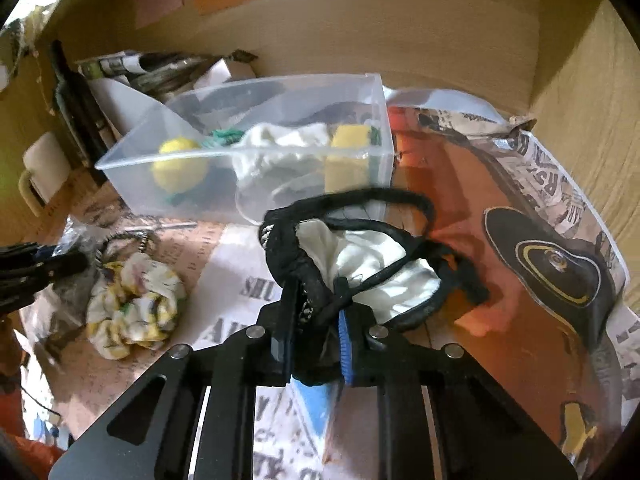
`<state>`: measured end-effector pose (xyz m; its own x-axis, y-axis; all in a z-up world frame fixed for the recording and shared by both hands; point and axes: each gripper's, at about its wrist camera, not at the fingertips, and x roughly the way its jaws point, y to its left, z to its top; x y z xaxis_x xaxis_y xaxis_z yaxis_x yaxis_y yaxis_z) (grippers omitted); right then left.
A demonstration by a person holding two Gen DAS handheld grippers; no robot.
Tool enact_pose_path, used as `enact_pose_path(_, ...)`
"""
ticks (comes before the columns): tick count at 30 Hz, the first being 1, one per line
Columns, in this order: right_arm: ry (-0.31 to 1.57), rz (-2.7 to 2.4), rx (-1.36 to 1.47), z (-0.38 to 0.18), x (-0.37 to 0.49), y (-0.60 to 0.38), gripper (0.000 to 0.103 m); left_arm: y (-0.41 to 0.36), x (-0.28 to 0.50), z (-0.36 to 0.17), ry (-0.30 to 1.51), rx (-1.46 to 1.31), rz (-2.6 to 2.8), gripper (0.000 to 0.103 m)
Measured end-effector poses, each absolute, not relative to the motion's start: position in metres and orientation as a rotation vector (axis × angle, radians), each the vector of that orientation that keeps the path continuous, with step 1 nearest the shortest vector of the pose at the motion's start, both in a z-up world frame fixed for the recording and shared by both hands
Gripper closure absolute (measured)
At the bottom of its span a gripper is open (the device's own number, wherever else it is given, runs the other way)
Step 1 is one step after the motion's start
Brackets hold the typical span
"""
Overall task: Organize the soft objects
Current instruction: 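Carry the pouch and strapped cloth into the plastic box and open both tools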
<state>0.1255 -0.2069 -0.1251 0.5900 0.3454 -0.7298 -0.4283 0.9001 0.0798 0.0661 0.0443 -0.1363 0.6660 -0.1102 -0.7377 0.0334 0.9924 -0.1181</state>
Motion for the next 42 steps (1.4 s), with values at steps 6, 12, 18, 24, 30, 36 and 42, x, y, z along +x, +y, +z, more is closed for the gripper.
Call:
enact_pose_path(6, 0.746, 0.472, -0.116, -0.102, 0.109, -0.205, 0.088, 0.051, 0.060, -0.111, 0.759, -0.083, -0.044, 0.078)
enact_pose_path(12, 0.640, 0.484, -0.101, -0.071, 0.099, -0.205, 0.088, 0.048, 0.062, -0.080, 0.654, -0.069, -0.036, 0.078)
enact_pose_path(18, 0.531, 0.494, -0.082, -0.042, 0.098, -0.201, 0.088, 0.048, 0.078, -0.056, 0.563, -0.085, -0.038, 0.078)
enact_pose_path(24, 0.469, 0.503, -0.079, -0.026, 0.113, -0.189, 0.088, 0.047, 0.102, -0.040, 0.515, -0.078, -0.040, 0.077)
enact_pose_path(30, 0.469, 0.517, -0.076, -0.026, 0.140, -0.172, 0.088, 0.047, 0.134, -0.036, 0.515, -0.074, -0.031, 0.077)
enact_pose_path(36, 0.526, 0.540, -0.092, -0.041, 0.170, -0.150, 0.088, 0.046, 0.173, -0.049, 0.568, -0.067, -0.026, 0.077)
enact_pose_path(42, 0.605, 0.561, -0.114, -0.062, 0.194, -0.131, 0.088, 0.037, 0.209, -0.071, 0.640, -0.026, -0.033, 0.077)
